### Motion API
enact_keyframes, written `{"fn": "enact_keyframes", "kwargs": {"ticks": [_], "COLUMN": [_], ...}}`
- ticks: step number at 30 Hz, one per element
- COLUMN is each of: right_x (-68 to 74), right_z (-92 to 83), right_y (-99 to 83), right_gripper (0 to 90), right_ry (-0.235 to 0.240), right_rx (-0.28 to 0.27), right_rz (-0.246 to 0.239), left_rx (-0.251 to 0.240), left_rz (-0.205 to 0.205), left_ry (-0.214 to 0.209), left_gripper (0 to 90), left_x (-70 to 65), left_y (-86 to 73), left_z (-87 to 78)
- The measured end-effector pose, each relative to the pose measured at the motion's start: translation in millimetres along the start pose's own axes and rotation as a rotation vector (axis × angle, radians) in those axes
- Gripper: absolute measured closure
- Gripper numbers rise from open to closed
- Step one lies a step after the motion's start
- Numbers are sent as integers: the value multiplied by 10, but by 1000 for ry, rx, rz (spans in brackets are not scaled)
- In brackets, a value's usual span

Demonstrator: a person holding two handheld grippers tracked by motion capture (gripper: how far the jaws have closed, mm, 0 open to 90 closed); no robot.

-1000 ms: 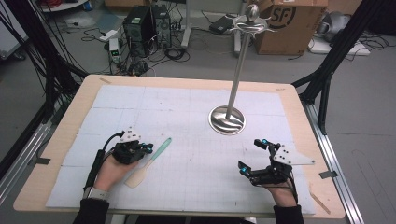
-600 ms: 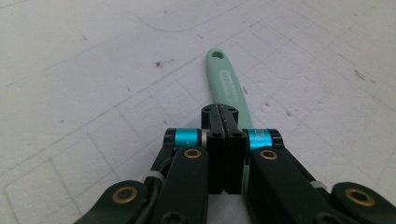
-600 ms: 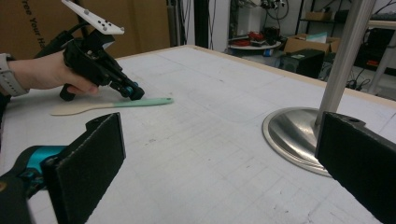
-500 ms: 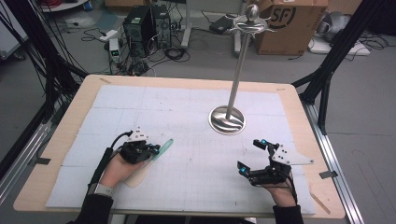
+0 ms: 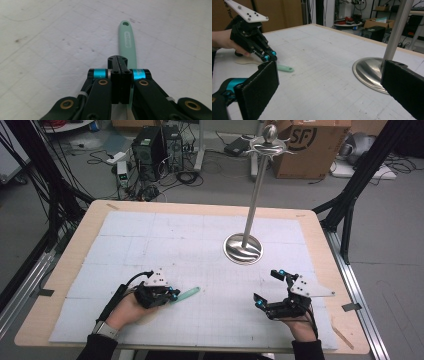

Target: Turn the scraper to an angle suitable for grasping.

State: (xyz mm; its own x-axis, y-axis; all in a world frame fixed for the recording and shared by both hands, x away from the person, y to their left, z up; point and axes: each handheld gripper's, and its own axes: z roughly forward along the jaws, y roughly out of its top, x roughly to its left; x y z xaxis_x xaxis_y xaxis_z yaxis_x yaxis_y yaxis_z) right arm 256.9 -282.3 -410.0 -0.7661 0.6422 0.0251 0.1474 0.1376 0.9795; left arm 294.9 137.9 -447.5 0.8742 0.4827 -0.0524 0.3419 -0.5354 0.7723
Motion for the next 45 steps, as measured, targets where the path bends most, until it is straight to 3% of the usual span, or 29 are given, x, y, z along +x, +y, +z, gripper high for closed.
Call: {"fn": "enact_keyframes", "kwargs": {"ticks": [4, 10, 12, 14, 16, 19, 22, 26, 29, 31, 32, 33, 35, 38, 40, 42, 45], "right_x": [0, 7, 7, 9, 6, -3, -10, -11, -9, -6, -8, -2, 2, -3, -5, -11, -10], "right_z": [5, 7, 6, 7, 2, -12, -23, -18, -14, -3, 2, 8, 22, 24, 18, 12, 10], "right_y": [-2, -7, -8, -9, -9, -9, -9, -10, -10, -15, -17, -20, -25, -27, -27, -27, -28], "right_gripper": [5, 5, 6, 5, 5, 5, 5, 6, 6, 6, 5, 5, 6, 5, 5, 6, 5], "right_ry": [2, 7, 9, 12, 16, 18, 16, 16, 15, 22, 21, 26, 29, 33, 34, 34, 34], "right_rx": [6, 13, 15, 17, 16, 12, 10, 8, 8, 19, 21, 31, 42, 42, 45, 41, 40], "right_rz": [2, 6, 10, 8, 6, 10, 21, 12, 11, 15, 12, 18, 19, 18, 24, 21, 24], "left_rx": [2, -6, -3, -11, -49, -127, -182, -221, -229, -237, -246, -248, -219, -222, -194, -171, -91], "left_rz": [48, 107, 95, 86, 44, 15, 38, 66, 98, 138, 152, 157, 106, 101, 80, 89, 111], "left_ry": [-37, -54, -63, -34, -14, 8, 9, -3, 49, 66, 63, 47, -13, -20, -49, -64, -70], "left_gripper": [899, 899, 899, 897, 896, 878, 763, 539, 386, 222, 188, 175, 84, 69, 69, 71, 105], "left_x": [-82, -184, -166, -144, -90, -58, -84, -91, -85, -87, -101, -110, -114, -121, -108, -109, -120], "left_y": [-2, -11, -8, -3, 15, 39, 25, -54, -131, -172, -193, -213, -219, -207, -179, -163, -140], "left_z": [4, 8, 4, -7, -72, -199, -309, -403, -492, -547, -577, -617, -670, -745, -791, -807, -777]}}
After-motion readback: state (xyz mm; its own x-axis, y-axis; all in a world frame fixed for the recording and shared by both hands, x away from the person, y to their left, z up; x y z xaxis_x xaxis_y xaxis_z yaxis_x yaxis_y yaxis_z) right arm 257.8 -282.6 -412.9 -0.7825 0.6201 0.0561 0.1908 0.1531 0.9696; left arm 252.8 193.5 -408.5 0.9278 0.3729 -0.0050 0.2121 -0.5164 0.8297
